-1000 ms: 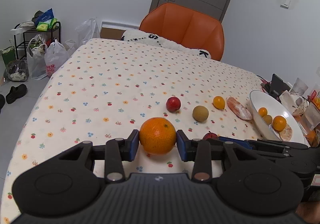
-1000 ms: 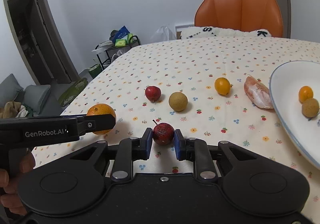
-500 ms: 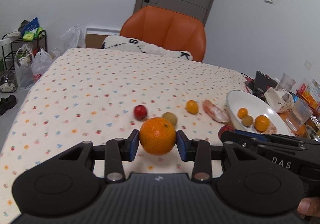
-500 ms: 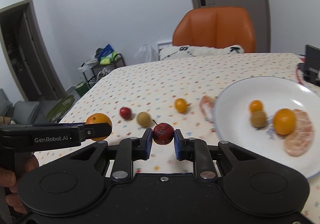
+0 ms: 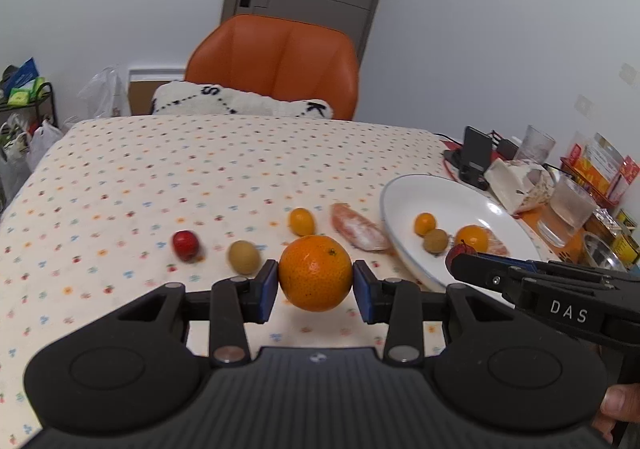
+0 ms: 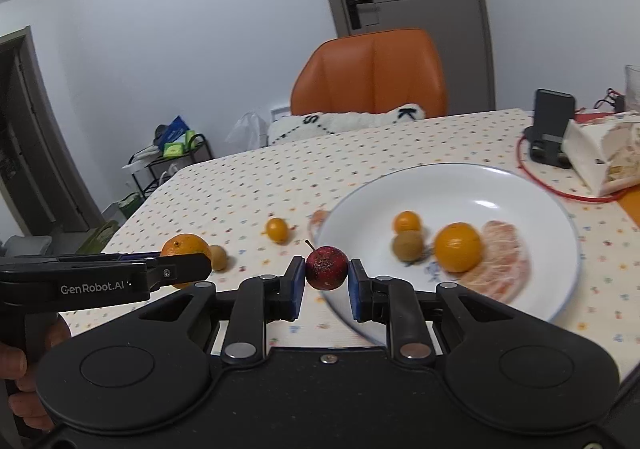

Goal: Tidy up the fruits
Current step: 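Carry the orange and the red plum toward the white plate with both tools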

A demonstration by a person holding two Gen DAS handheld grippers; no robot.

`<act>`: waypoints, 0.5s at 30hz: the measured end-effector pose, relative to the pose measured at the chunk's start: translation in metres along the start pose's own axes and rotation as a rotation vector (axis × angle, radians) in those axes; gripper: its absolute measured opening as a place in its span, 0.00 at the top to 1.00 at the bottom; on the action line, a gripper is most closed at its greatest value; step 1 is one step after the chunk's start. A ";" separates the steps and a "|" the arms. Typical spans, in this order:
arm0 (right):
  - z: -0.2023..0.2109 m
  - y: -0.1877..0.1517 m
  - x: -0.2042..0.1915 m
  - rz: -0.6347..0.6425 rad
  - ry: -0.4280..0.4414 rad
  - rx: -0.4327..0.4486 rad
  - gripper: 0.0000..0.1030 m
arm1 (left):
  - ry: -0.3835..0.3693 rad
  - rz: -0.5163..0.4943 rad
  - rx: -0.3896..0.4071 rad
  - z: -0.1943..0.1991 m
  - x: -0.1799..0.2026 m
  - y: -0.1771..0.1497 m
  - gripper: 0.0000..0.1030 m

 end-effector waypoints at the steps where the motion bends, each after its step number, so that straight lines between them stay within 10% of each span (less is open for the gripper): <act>1: 0.002 0.000 0.003 -0.004 -0.005 0.003 0.79 | -0.005 -0.006 0.000 -0.001 0.004 0.001 0.63; 15: 0.021 0.001 0.048 -0.049 -0.086 0.028 0.79 | -0.056 -0.071 -0.007 -0.016 0.048 0.007 0.63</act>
Point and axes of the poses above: each gripper's, at about its wrist camera, not at the fingertips, and z roughly against the way its jaws point, x to its right, y to its top, the point moved 6 cm from there along -z, roughly the way its jaws point, and after that the axes turned 1 degree about -x, right-handed, at the moved point
